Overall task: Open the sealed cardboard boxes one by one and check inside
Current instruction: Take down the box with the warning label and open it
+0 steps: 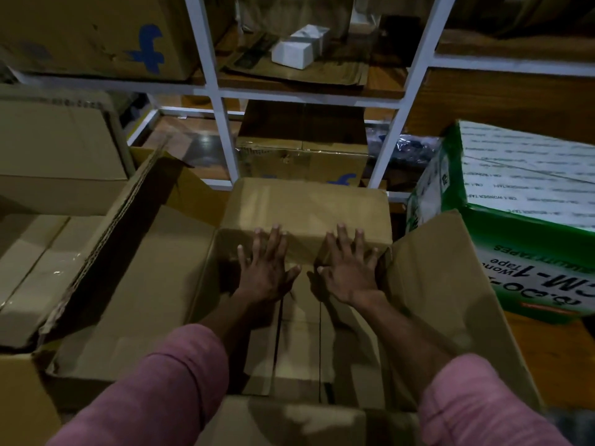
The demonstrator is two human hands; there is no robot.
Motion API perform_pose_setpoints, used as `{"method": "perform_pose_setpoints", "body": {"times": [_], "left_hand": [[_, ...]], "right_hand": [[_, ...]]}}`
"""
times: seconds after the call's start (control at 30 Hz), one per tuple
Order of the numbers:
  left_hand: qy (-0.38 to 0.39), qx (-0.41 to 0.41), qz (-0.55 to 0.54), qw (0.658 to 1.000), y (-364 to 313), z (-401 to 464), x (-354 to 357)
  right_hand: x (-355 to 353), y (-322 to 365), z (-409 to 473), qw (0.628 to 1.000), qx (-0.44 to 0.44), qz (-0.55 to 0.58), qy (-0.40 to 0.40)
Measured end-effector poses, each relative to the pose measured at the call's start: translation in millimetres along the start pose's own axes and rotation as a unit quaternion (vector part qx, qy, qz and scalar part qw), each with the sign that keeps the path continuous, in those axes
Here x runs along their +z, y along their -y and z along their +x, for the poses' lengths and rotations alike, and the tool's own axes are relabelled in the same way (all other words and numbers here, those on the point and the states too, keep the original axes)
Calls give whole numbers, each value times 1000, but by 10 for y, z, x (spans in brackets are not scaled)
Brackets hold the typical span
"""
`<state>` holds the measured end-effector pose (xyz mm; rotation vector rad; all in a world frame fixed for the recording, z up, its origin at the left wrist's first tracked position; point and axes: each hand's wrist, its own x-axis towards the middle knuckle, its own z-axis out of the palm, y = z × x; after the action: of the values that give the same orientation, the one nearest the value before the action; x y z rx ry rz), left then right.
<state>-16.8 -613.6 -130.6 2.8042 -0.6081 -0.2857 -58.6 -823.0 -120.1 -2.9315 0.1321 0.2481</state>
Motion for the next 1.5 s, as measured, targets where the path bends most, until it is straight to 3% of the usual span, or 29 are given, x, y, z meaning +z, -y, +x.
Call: {"method": "perform_pose_setpoints", "body": {"times": [0.33, 0.57, 0.7, 0.83, 1.0, 1.17, 1.27, 1.37, 1.5], "left_hand": [[-71, -3, 34, 997, -8, -884, 30], [-128, -11, -51, 990, 85, -2095, 200], [-118, -13, 14, 993, 285, -2695, 373], [-93, -70, 11, 993, 447, -3089, 453], [-46, -53, -24, 997, 626, -3075, 444], [13, -26, -35, 999, 565, -2786, 366], [-1, -41, -97, 994, 502, -2705, 387], [-33, -24, -100, 994, 488, -2727, 458], [-158, -22, -105, 982, 333, -2780, 467]], "right_hand": [[109, 194, -893, 997, 33, 67, -37], [340, 390, -2084, 987, 58, 97, -115], [662, 413, -2775, 985, 61, 52, -156], [789, 415, -3162, 986, 95, -12, -140], [673, 236, -3222, 980, 175, 36, -85], [518, -138, -2984, 984, 110, 142, -19], [491, -248, -2860, 985, 69, 158, 5], [519, -231, -2783, 982, 78, 162, -61], [499, -198, -2778, 966, 70, 152, -197]]}}
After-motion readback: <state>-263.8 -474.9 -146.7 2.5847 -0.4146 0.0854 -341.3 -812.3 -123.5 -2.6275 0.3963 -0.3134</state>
